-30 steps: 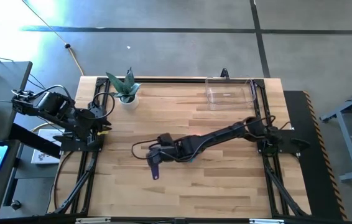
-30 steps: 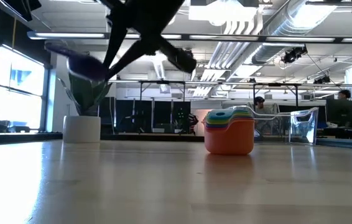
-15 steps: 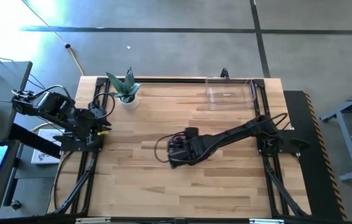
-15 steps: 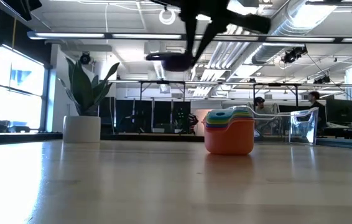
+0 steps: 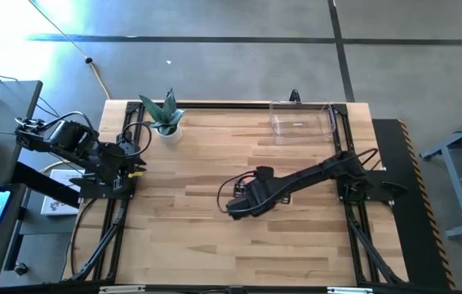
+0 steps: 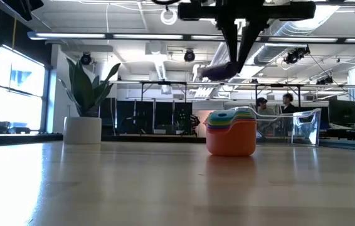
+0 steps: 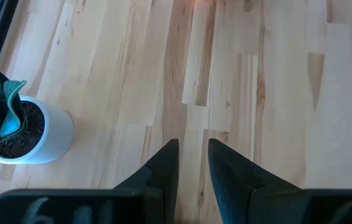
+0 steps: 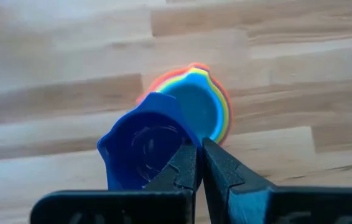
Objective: Nest measuring cups in basket
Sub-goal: Stack the purple measuring cup on top of the light blue measuring cup
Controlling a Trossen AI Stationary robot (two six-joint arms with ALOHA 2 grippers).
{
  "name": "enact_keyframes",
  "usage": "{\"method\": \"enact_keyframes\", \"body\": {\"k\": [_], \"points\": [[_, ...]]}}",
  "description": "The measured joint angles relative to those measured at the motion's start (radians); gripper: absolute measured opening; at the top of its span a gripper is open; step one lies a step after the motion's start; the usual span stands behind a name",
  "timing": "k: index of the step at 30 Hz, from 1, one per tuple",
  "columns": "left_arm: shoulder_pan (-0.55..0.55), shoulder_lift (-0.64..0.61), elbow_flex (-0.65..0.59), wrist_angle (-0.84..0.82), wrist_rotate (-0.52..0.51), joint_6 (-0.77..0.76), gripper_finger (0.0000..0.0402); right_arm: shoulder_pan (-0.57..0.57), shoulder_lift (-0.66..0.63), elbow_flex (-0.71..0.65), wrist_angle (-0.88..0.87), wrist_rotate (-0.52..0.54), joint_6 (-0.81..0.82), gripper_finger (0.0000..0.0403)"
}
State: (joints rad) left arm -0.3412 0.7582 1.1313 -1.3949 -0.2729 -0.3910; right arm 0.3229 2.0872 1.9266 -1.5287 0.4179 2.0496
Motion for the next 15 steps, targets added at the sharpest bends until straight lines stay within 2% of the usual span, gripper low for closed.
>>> {"method": "enact_keyframes", "body": {"k": [4, 8, 15], "points": [[0.0, 0.0, 0.0, 0.0, 0.0, 0.001, 0.0076, -0.023, -0.004, -0.059, 0.051, -0.047, -0.055, 0.0], [0.0, 0.0, 0.0, 0.0, 0.0, 0.001, 0.0076, -0.03, -0.042, -0.161, 0.201, -0.048, -0.078, 0.0], [0.0, 0.0, 0.0, 0.0, 0.0, 0.001, 0.0076, -0.02, -0.094, -0.3, 0.298, -0.067, -0.01, 0.0]]}}
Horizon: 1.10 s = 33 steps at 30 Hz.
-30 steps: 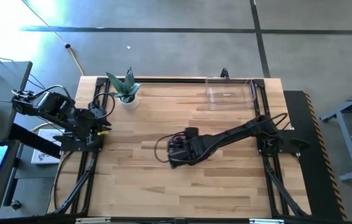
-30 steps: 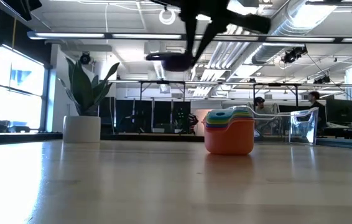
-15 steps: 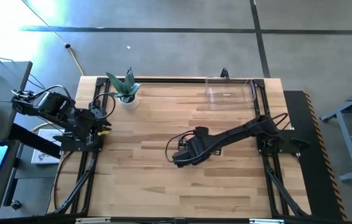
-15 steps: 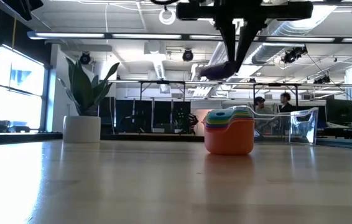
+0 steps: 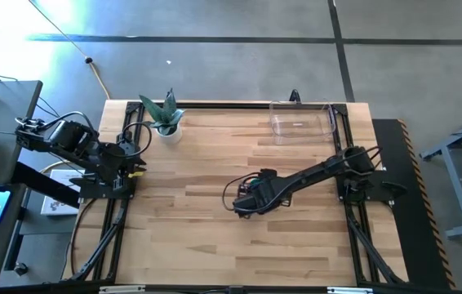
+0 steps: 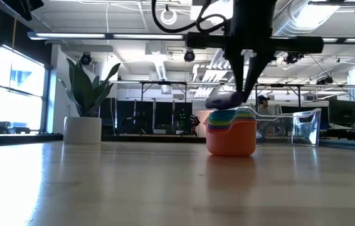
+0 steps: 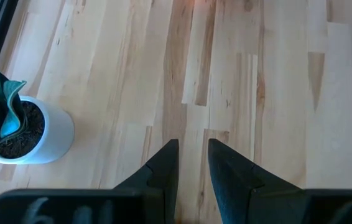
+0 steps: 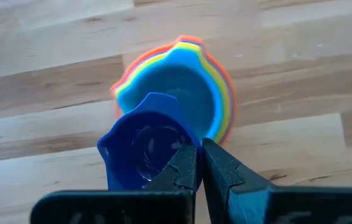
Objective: Nest measuring cups in basket
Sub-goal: Stack the purple measuring cup on top of the light blue measuring cup
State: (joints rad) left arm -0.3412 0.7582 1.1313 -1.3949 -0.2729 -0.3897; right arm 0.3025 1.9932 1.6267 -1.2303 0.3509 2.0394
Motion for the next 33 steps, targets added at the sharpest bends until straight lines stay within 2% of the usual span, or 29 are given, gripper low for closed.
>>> {"method": "enact_keyframes", "body": {"k": [8, 19, 25, 33], "points": [[0.0, 0.0, 0.0, 0.0, 0.0, 0.0, 0.0076, 0.001, -0.041, -0.092, 0.058, 0.019, 0.029, 0.0], [0.0, 0.0, 0.0, 0.0, -0.004, 0.0, 0.0076, -0.023, -0.04, -0.107, 0.087, 0.007, -0.005, 0.0003], [0.0, 0.0, 0.0, 0.0, -0.004, 0.0, 0.0076, -0.023, -0.039, -0.107, 0.089, -0.009, -0.032, 0.0026], [0.0, 0.0, 0.0, 0.0, -0.012, 0.001, 0.0076, -0.023, -0.039, -0.106, 0.091, -0.012, -0.043, 0.0077]]}}
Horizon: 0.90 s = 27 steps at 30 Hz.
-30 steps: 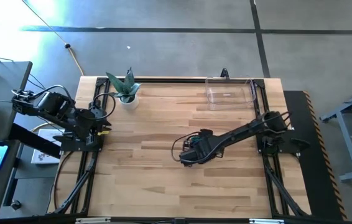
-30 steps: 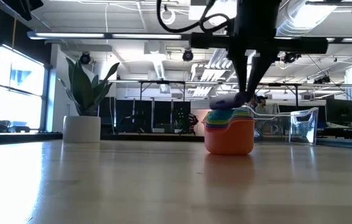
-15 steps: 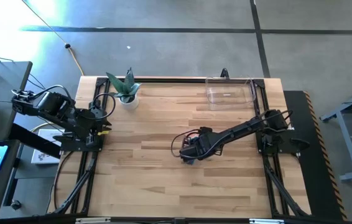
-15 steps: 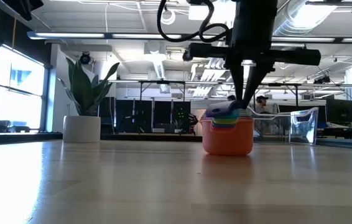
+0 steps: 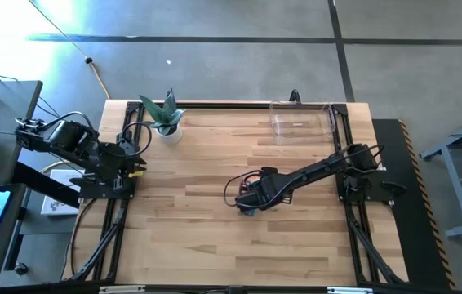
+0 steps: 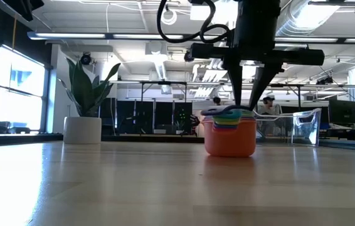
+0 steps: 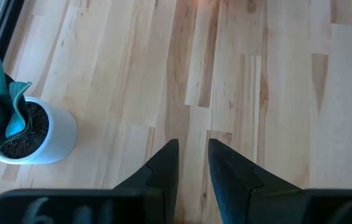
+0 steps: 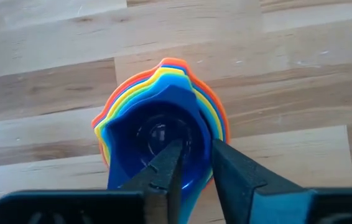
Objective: Nest measuring cups in basket
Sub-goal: Stack the purple measuring cup on top of the light blue measuring cup
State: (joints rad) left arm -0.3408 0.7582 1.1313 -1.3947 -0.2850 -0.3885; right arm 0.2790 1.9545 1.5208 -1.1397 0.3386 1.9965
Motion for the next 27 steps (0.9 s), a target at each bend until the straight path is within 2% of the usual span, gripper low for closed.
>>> {"method": "enact_keyframes", "body": {"k": [5, 10, 12, 16, 20, 27], "points": [[0.0, 0.0, 0.0, 0.0, -0.001, 0.0, 0.0076, 0.0, 0.002, 0.064, -0.059, -0.003, -0.032, 0.0096], [0.0, 0.0, 0.0, 0.0, -0.001, 0.0, 0.0076, 0.001, 0.002, 0.155, -0.131, 0.009, -0.052, 0.0099], [0.0, 0.0, 0.0, 0.0, -0.001, 0.0, 0.0076, 0.001, 0.001, 0.186, -0.082, 0.034, -0.111, 0.0099], [0.0, 0.0, 0.0, 0.0, -0.013, -0.001, 0.0076, -0.01, 0.002, 0.2, 0.152, 0.038, -0.294, 0.0099], [0.0, 0.0, 0.0, 0.0, -0.013, -0.001, 0.0076, -0.029, 0.035, 0.201, 0.339, -0.025, -0.408, 0.0099], [0.0, 0.0, 0.0, 0.0, -0.014, -0.001, 0.0076, -0.052, 0.106, 0.201, 0.323, -0.202, -0.426, 0.0099]]}}
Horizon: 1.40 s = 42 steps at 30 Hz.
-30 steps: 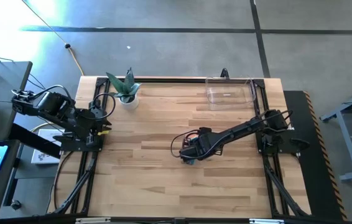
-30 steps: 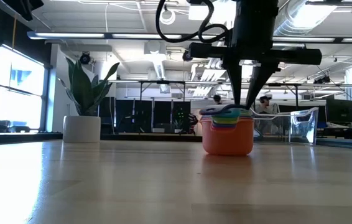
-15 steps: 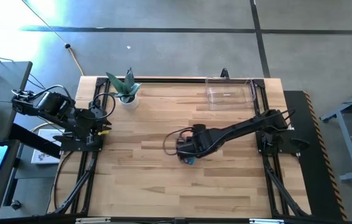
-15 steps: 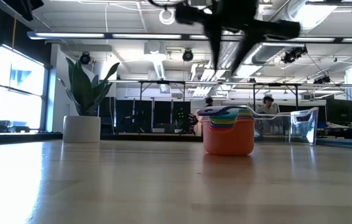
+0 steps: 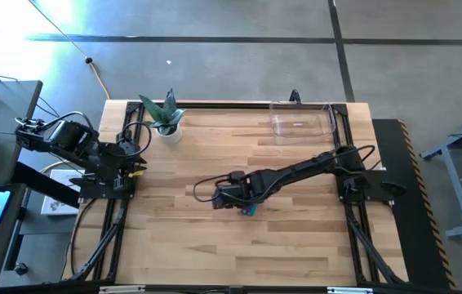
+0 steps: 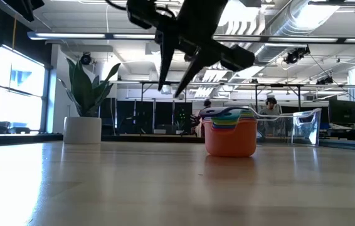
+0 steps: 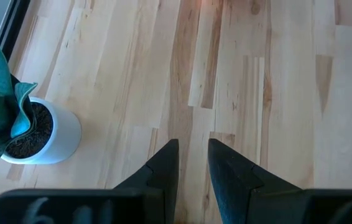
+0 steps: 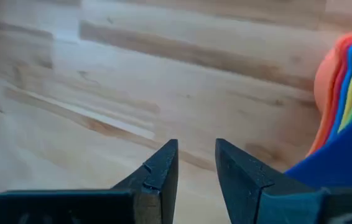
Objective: Nest measuring cups in basket
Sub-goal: Stack the purple measuring cup on top of the light blue measuring cup
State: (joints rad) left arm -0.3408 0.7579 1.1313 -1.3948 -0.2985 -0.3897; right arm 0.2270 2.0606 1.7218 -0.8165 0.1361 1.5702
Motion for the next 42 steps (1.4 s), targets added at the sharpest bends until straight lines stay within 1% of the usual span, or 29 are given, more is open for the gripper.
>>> {"method": "enact_keyframes", "body": {"k": [2, 7, 21, 25, 33, 37, 42], "points": [[0.0, 0.0, 0.0, 0.0, 0.0, 0.0, 0.0076, -0.004, 0.005, 0.0, -0.018, -0.023, -0.001, 0.0099], [0.0, 0.0, 0.0, 0.0, -0.001, 0.0, 0.0076, -0.01, 0.003, -0.001, -0.12, -0.036, 0.018, 0.0099], [0.0, 0.0, 0.0, 0.0, -0.003, 0.0, 0.0076, -0.013, 0.003, -0.001, -0.176, -0.048, 0.048, 0.0099], [0.0, 0.0, 0.0, 0.0, -0.004, 0.0, 0.0076, -0.013, 0.003, -0.001, -0.182, -0.086, 0.052, 0.0099], [0.0, 0.0, 0.0, 0.0, -0.005, 0.0, 0.0076, -0.002, 0.002, -0.001, -0.182, -0.089, 0.06, 0.0099], [0.0, 0.0, 0.0, 0.0, -0.005, -0.002, 0.0076, 0.005, 0.002, -0.001, -0.127, -0.05, 0.053, 0.0099], [0.0, 0.0, 0.0, 0.0, -0.005, -0.002, 0.0076, 0.002, 0.013, -0.001, -0.093, -0.043, 0.046, 0.0099]]}}
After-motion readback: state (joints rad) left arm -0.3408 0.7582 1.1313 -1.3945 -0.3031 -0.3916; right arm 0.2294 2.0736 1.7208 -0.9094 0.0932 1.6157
